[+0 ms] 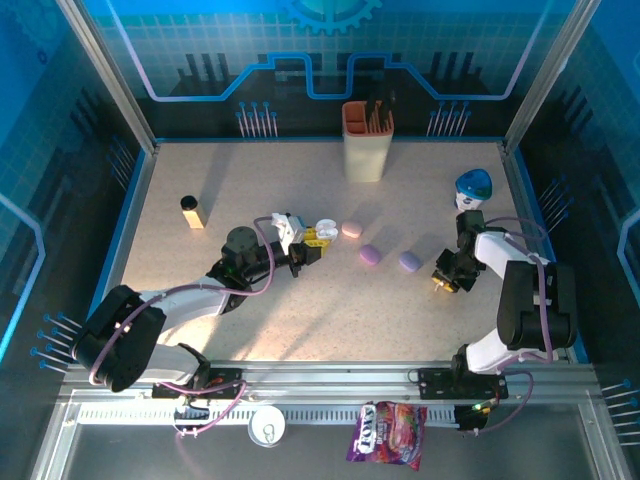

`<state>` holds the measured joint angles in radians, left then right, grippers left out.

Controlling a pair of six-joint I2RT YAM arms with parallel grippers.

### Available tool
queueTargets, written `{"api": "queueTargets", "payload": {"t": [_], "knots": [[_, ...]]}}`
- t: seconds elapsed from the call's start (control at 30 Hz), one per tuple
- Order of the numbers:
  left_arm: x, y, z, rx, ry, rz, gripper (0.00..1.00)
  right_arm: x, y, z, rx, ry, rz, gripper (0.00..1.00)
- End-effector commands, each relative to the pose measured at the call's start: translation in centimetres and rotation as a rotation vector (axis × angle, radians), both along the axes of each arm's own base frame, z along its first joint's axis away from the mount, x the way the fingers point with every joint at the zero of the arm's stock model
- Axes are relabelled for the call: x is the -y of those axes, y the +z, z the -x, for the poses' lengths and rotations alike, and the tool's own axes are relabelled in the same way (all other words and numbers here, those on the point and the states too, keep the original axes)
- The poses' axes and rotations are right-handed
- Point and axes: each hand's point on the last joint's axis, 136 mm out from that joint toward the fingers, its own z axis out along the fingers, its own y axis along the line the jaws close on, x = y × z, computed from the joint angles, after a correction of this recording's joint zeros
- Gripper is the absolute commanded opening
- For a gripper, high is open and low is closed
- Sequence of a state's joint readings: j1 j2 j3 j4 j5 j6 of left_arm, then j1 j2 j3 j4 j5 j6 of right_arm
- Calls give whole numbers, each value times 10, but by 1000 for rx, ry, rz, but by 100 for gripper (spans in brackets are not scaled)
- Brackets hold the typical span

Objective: Insert wireless bluetooth earbuds into charging case

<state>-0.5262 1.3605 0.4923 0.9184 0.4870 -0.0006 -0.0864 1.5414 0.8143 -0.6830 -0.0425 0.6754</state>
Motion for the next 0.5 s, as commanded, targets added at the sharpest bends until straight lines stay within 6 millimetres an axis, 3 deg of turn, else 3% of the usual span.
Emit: {"api": "queueTargets", "payload": {"t": [0.0,0.47], "knots": [[-2,7,0,38,7,9,0,3,7,-8,16,-8,-8,24],[-3,7,1,40,5,6,0,7,1,-6,-3,-1,-2,21]]}}
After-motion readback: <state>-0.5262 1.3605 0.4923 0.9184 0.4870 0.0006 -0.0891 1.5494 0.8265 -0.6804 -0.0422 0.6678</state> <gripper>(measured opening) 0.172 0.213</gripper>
